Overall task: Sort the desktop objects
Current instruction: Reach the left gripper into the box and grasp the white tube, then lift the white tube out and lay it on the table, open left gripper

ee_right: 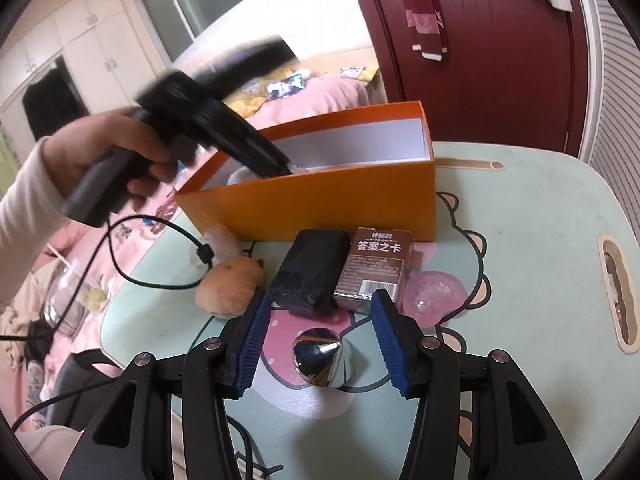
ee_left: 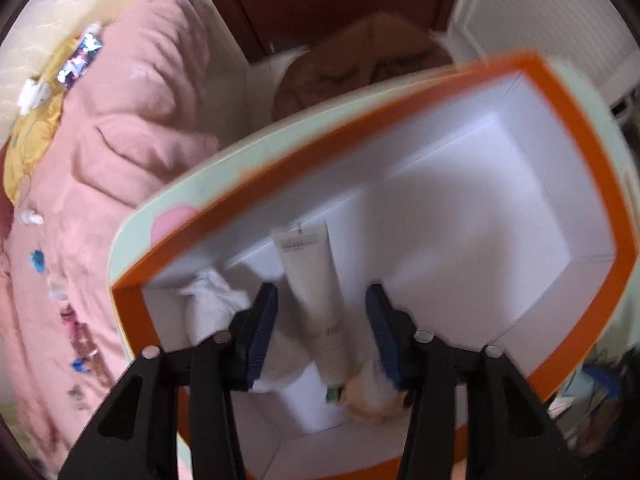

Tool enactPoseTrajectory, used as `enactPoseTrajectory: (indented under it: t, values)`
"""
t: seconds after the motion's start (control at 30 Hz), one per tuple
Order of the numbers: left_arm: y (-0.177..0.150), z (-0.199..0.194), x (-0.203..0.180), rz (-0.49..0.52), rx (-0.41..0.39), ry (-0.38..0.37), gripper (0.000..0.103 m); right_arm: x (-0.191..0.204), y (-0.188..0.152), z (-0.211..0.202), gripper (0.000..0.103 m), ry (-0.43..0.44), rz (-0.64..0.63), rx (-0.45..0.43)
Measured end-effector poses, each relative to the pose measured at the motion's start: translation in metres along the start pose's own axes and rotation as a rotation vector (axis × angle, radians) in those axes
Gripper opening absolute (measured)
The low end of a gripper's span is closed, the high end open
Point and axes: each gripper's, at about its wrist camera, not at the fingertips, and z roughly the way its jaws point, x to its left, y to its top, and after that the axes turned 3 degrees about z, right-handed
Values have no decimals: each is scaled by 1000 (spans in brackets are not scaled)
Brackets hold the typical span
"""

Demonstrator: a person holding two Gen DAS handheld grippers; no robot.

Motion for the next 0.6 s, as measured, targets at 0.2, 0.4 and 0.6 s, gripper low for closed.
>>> enactPoseTrajectory:
  t: [0.2,0.4,0.6]
  values:
    - [-6,1,14,-17,0,-123,20,-7,1,-1,52,25,47,6]
    - [-15,-19,21,-46,-70,-210,20,-8,0,0,54,24,62,6]
    - [-33,-76,31,-80,-218,-289,20,-10,-1,4,54,17,67,17]
